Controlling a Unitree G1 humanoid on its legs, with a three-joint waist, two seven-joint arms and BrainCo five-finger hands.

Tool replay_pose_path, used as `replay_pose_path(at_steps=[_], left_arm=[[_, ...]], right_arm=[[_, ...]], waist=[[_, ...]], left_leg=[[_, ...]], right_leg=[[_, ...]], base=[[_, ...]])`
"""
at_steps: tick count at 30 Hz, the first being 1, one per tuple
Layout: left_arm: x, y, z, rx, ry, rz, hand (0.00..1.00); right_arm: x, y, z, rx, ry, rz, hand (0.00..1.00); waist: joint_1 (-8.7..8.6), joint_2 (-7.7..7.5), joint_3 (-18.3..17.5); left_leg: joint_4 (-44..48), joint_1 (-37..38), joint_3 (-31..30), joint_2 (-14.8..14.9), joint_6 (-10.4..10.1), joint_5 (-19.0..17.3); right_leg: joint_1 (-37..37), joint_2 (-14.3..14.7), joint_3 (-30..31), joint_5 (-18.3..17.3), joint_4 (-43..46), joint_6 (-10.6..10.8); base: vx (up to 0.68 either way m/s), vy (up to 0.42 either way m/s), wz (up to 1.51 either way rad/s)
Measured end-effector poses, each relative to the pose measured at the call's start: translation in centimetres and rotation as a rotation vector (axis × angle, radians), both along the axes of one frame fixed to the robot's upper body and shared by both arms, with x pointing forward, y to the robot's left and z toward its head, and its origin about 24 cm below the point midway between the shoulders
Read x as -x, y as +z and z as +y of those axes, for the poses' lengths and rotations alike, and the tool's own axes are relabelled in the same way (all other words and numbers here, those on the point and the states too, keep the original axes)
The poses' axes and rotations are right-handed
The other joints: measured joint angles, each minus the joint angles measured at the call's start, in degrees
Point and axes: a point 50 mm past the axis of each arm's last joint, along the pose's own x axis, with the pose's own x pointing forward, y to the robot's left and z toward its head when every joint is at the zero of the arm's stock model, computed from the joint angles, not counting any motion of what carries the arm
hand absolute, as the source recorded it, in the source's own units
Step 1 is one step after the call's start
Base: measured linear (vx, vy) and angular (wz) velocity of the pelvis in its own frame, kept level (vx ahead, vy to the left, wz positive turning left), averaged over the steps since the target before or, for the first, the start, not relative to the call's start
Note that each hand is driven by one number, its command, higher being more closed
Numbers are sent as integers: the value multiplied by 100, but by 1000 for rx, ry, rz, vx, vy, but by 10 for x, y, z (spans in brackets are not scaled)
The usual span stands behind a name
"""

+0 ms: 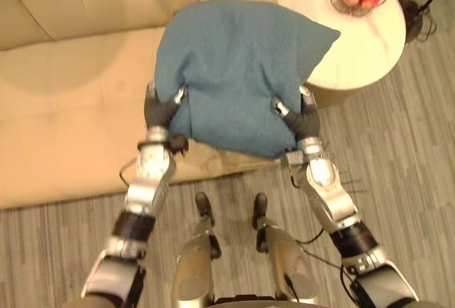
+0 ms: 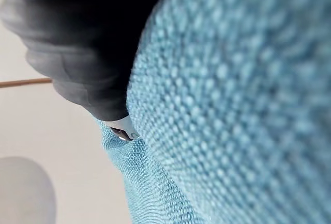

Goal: Pick up cushions and gather them together orderly.

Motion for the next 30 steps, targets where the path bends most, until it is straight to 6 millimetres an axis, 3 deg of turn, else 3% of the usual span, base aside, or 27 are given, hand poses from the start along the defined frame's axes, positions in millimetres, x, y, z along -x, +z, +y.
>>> replay_pose_path(at_steps=[5, 8, 9, 10, 12, 14, 16, 17, 18, 20, 22, 23, 25, 26, 30], left_arm=[[30, -24, 4, 36, 21, 68, 100], [38, -34, 2, 37, 9, 110, 100], [39, -37, 2, 34, 2, 121, 100], [39, -38, 2, 33, -2, 127, 100], [41, -40, 3, 33, -1, 134, 100], [42, -41, 2, 38, -1, 138, 100], [46, -45, 3, 39, -6, 153, 100], [48, -48, 2, 48, -13, 169, 100], [47, -48, -2, 54, -29, 177, 100], [47, -51, -11, 55, -88, 187, 100], [47, -53, -19, 55, -141, 195, 100], [48, -53, -21, 54, -159, 193, 100], [47, -53, -21, 52, -166, 193, 100], [45, -57, -23, 46, -179, 207, 100], [46, -61, -23, 34, -188, 227, 100]], right_arm=[[15, -19, 3, 17, 37, 54, 100], [19, -27, 2, 33, 25, 81, 100], [20, -29, 3, 35, 21, 87, 100], [20, -31, 2, 48, 15, 89, 100], [19, -35, 2, 65, 7, 99, 100], [16, -36, 1, 73, 3, 101, 100], [14, -38, -1, 87, -4, 111, 100], [14, -41, -2, 92, -15, 125, 100], [13, -42, -7, 100, -34, 129, 100], [6, -46, -20, 121, -98, 144, 100], [8, -51, -28, 125, -141, 169, 100], [10, -54, -31, 125, -152, 183, 100], [11, -55, -32, 123, -156, 189, 100], [11, -55, -34, 118, -167, 191, 100], [10, -55, -33, 100, -171, 197, 100]], waist=[[46, 119, -363], [39, 137, -383], [-40, 123, -390], [-69, 101, -405], [9, 69, -506], [195, 232, -727], [308, 552, -838], [301, 576, -852], [284, 568, -853], [186, 390, -849], [146, 369, -858], [106, 379, -865], [-1, 392, -874], [3, 349, -886], [31, 311, -911]], left_leg=[[0, 257, -35, -80, 30, -31], [1, 363, -166, -163, 189, -107], [136, 293, -392, -213, 228, -133], [261, 211, -662, -276, 226, -132], [365, -40, -950, -348, 207, -10], [222, -418, -1253, -265, 63, 260], [247, -865, -1644, 31, -91, 376], [147, -956, -1569, 155, -317, 104], [143, -1054, -1264, 230, -410, -490], [1079, -1375, -22, 237, -227, -760], [2055, -1269, 496, 198, 65, -910], [2359, -986, 506, 207, 153, -1072], [2149, -590, 455, 192, 81, -1388], [1544, -331, 456, 55, 30, -1212], [1519, -294, 457, -53, 246, -1164]], right_leg=[[161, -113, -34, -157, 272, 66], [-24, -294, 24, -678, 1338, 373], [-212, -365, 349, -1171, 2507, 229], [-151, -340, 551, -1496, 3270, 346], [184, -228, 763, -1833, 3105, 354], [264, 48, 692, -2016, 2307, 168], [222, 453, 280, -1829, 1824, -48], [230, 528, 48, -1699, 1721, -171], [264, 536, -186, -1530, 1531, -260], [278, 128, -673, -1355, 1189, -371], [291, -124, -936, -1272, 1108, -337], [308, -218, -1080, -1237, 1076, -310], [342, -238, -1224, -1152, 958, -258], [387, -263, -1254, -969, 758, -178], [544, -313, -1270, -768, 518, -35]], base=[[36, 16, 10], [-90, -20, 39], [-143, -146, 106], [-121, -174, 125], [-113, -182, 112], [-153, -161, 74], [-206, -152, 72], [-251, -191, 108], [-248, -141, 126], [-207, -63, 133], [-161, 2, 104], [-148, 44, 82], [-87, 57, 65], [-69, 76, 34], [-53, 113, 11]])
